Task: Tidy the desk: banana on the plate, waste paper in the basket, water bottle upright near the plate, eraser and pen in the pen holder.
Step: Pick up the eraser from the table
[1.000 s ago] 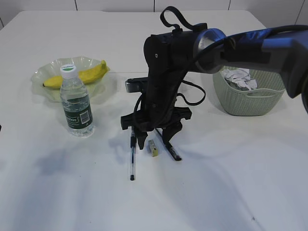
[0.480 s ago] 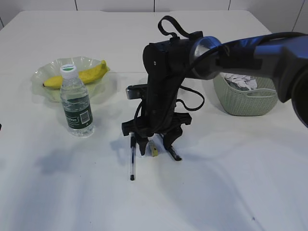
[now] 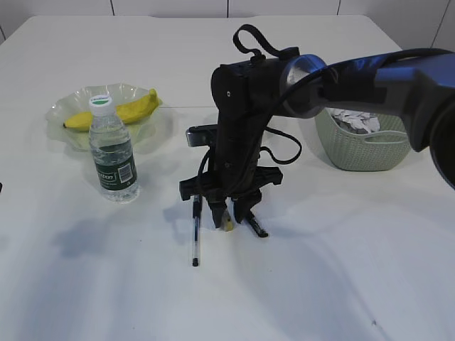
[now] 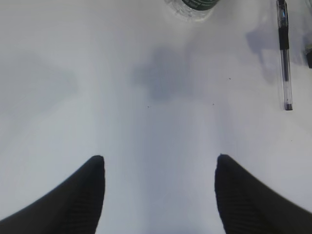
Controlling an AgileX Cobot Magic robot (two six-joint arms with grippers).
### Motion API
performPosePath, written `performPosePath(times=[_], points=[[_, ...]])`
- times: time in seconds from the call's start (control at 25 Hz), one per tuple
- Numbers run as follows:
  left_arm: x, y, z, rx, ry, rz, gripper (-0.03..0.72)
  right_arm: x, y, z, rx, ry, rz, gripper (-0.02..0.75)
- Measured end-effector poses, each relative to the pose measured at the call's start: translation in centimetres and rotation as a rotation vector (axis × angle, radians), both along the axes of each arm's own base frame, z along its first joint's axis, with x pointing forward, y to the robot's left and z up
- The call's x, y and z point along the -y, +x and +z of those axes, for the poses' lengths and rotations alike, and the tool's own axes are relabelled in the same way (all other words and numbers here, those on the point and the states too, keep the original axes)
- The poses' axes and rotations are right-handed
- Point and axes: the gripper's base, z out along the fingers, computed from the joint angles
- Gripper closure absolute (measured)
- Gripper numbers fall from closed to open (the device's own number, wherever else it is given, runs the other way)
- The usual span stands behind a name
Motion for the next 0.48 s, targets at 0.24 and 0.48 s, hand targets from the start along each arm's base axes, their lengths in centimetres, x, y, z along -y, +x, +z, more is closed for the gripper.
performPosePath(times=[0.24, 0.48], points=[[0.00, 0.00, 0.00, 0.000, 0.000, 0.000, 0.193, -0.06, 0.10, 0.01, 0.011, 0.006, -0.001, 0.498], [0.00, 0.00, 0.00, 0.000, 0.000, 0.000, 0.193, -0.07, 0.13, 0.01, 0.014, 0.008, -0.004, 0.556]])
